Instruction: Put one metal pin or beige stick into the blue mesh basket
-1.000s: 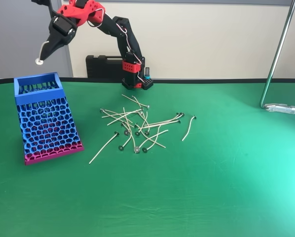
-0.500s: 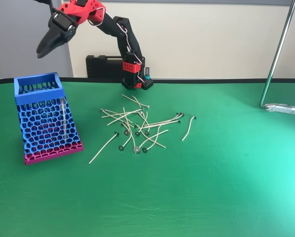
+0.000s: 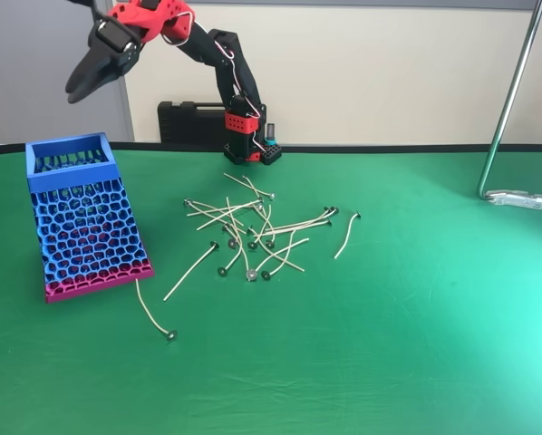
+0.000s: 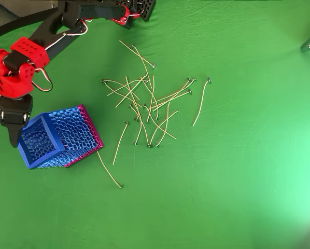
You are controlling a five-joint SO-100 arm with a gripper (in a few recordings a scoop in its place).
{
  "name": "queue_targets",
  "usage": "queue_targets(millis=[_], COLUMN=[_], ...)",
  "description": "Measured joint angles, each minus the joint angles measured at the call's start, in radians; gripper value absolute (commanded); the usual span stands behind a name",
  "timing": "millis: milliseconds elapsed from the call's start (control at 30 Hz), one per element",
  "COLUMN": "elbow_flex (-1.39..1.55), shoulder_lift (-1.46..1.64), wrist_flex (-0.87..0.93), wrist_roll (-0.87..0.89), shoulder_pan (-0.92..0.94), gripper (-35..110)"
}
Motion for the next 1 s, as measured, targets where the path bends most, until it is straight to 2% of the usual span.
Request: queue_targets(millis=[233,467,633,1000], elbow_flex=[0.244,0.637,0.856,1.33], shoulder_lift=[0.225,0.523,0.729,1.147], wrist_flex=[-0.067,-0.129,-0.164,-0.17], wrist_roll=[0.074,0.115,0.138,0.247], shoulder_pan=[-0.077,-0.21,-0.285,-0.468], gripper=[13,9,1,0])
